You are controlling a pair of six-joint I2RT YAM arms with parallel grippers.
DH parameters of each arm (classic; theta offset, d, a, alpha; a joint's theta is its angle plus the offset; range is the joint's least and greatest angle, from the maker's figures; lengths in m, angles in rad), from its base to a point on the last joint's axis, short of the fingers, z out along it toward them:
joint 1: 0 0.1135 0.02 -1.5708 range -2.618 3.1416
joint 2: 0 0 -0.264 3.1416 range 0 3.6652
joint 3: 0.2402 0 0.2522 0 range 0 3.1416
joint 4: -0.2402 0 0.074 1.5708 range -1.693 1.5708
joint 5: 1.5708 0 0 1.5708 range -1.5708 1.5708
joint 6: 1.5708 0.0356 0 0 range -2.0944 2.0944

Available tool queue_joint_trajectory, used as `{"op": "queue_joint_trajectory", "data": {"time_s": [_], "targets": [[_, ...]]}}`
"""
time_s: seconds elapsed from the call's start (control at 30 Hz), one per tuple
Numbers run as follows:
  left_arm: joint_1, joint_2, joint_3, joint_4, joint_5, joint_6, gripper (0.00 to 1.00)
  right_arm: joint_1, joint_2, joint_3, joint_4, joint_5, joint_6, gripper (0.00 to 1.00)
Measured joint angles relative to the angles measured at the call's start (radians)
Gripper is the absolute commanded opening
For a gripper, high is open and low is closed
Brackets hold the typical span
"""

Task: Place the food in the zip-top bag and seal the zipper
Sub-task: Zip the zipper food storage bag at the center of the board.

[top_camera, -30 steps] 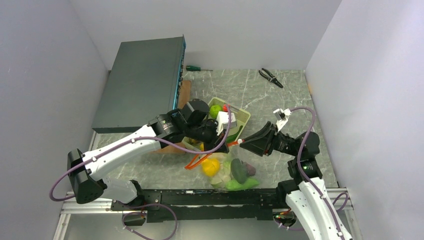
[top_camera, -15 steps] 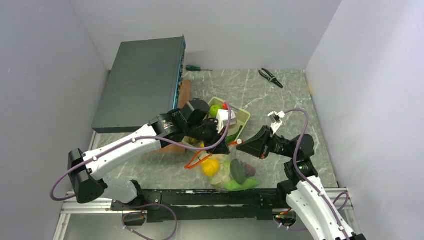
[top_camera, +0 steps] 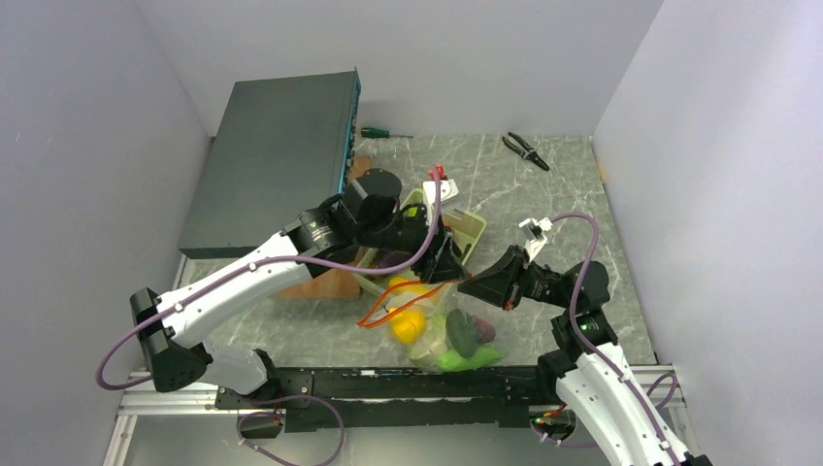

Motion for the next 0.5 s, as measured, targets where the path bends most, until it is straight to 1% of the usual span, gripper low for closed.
{"op": "queue_joint_trajectory", "data": {"time_s": [0.1, 0.17, 0.23, 0.5], "targets": [[0.003, 0.035, 0.046, 0.010, 0.015, -0.008, 0.53, 0.002, -0.003, 0.000, -0.004, 0.000, -0.005, 0.00], [0.005, 0.056, 0.053, 0.021, 0.027, -0.019, 0.48, 0.002, -0.008, 0.000, -0.007, 0.000, -0.010, 0.00], [0.005, 0.070, 0.053, 0.022, 0.033, -0.024, 0.46, 0.002, -0.011, 0.001, -0.011, 0.000, -0.015, 0.00], [0.005, 0.092, 0.051, 0.024, 0.082, -0.026, 0.52, 0.004, -0.012, 0.008, -0.035, 0.004, -0.032, 0.00]]}}
